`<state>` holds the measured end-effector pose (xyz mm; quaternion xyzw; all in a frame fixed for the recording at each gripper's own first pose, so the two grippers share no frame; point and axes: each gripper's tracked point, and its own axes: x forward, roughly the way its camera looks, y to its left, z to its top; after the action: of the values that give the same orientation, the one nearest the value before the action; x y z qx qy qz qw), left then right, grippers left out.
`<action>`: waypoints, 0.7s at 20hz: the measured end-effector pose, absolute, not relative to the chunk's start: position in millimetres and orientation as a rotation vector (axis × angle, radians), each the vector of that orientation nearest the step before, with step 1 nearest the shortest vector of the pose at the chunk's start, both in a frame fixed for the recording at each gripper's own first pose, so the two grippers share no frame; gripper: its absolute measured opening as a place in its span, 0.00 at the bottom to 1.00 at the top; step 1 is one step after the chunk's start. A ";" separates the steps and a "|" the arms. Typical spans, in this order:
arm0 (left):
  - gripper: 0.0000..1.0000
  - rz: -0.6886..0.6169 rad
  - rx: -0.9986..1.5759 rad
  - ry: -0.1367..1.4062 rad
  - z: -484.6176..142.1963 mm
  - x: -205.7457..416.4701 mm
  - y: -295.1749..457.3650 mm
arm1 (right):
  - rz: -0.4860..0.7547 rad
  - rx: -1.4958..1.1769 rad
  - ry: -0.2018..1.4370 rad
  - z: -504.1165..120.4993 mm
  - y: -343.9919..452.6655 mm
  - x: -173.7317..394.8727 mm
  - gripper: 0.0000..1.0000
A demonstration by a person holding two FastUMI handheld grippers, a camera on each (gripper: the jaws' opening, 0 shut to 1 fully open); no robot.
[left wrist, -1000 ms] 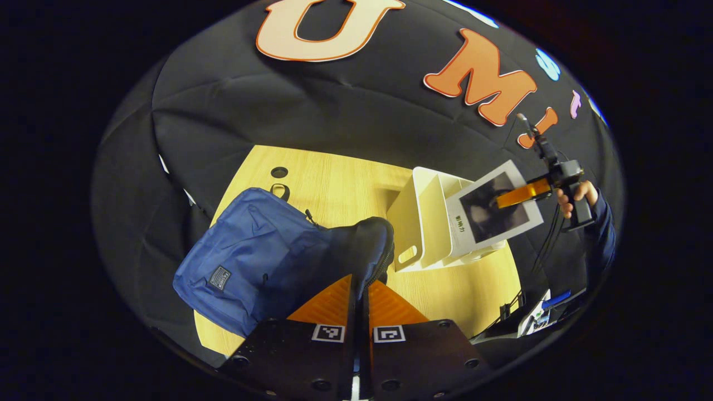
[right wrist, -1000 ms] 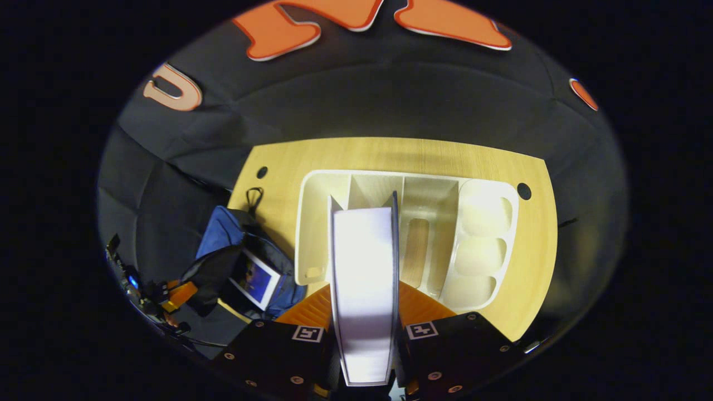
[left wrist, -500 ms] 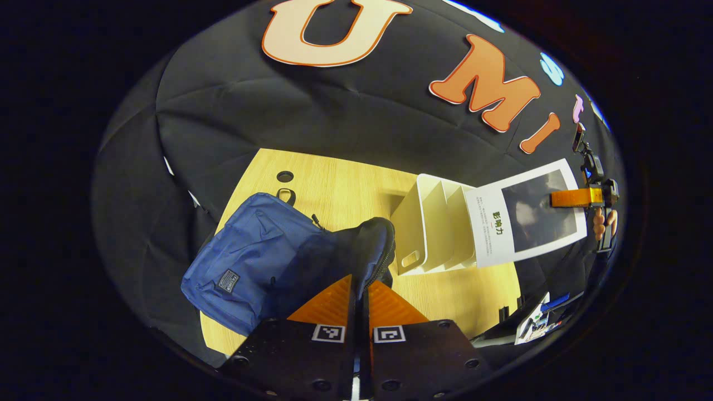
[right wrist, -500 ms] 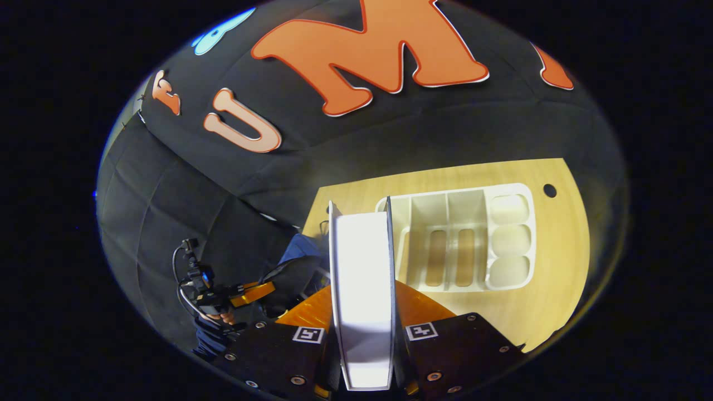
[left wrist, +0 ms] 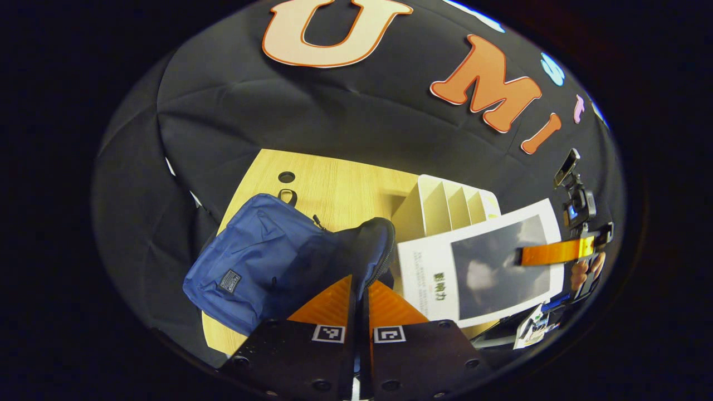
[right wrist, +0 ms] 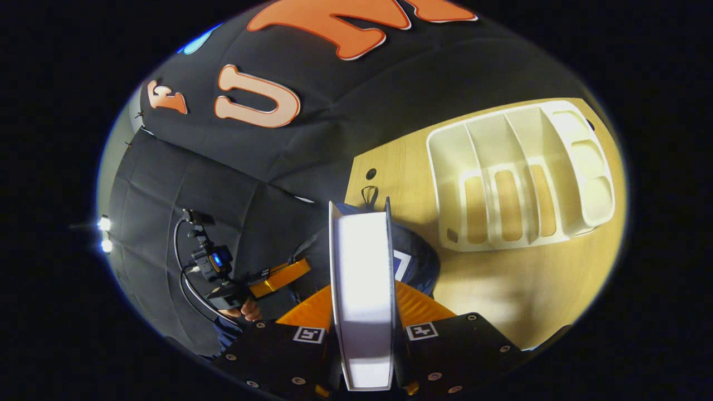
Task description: Open the schoolbag, grab two books from the bookshelf and put them into the schoolbag.
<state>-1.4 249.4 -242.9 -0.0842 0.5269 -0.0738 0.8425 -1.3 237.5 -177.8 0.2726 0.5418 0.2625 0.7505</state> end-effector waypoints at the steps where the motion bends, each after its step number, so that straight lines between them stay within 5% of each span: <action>1: 0.05 -0.155 -0.179 1.113 -242.5 -1.5 249.3 | 0.575 0.595 1.182 -182.4 246.1 -2.9 0.39; 14: 0.05 -0.158 -0.211 1.114 -244.8 -5.3 247.2 | 0.406 0.818 1.190 -256.6 320.8 -26.8 0.39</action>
<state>-5.3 247.2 -244.8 -0.1000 0.5269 -0.0747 0.8407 -26.8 320.8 -256.6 0.3717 0.5406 0.1845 0.7318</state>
